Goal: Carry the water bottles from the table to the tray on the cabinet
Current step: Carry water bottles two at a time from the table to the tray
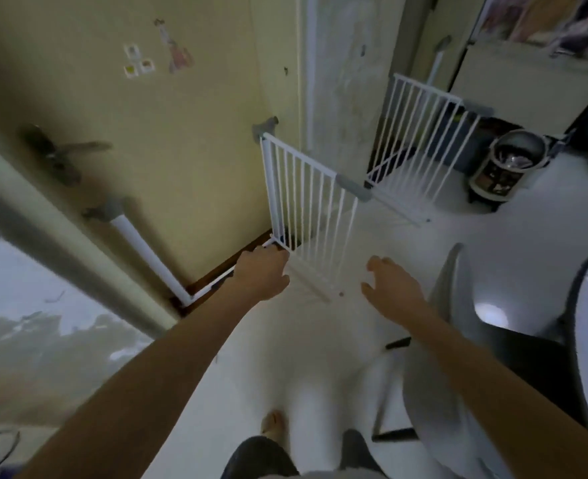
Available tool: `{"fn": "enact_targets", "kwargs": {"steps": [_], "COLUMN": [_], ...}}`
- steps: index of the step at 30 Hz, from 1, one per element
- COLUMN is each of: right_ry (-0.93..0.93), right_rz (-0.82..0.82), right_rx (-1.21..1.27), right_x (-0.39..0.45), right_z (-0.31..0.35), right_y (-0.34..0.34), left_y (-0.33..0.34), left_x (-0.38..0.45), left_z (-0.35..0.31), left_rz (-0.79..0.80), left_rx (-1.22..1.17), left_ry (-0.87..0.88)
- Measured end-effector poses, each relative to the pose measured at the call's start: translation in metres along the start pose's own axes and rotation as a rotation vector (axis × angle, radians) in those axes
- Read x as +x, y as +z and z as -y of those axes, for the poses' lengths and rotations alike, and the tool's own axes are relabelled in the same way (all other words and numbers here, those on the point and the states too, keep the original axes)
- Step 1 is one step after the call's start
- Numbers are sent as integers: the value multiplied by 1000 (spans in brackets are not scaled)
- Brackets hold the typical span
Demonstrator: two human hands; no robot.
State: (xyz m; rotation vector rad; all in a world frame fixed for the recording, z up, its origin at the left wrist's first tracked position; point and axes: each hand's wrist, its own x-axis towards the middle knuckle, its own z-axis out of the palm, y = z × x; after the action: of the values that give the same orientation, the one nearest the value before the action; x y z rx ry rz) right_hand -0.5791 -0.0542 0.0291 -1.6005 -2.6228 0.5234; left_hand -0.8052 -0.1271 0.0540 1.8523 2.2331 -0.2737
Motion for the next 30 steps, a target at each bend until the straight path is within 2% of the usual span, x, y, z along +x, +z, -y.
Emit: {"fn": "enact_targets", "kwargs": {"steps": [5,13,21,30], "right_ry": [244,610,943,1403], "right_rz": [-126,-255,-255,-314], "right_rx": [29,61,197,343], "right_x": [72,141,168,177], "right_z": [-45,-170,-285,-379], "right_y": [-48,-86,-113,-117], "left_y": [-62,-91,-122,-127], "left_x": [148,331,439,503], "left_z": [-26,-173,-333,-526], "left_rz": [-1,25,59,97], "left_rx": [35,183,307,457], "left_ry": [254,636,915,1376]}}
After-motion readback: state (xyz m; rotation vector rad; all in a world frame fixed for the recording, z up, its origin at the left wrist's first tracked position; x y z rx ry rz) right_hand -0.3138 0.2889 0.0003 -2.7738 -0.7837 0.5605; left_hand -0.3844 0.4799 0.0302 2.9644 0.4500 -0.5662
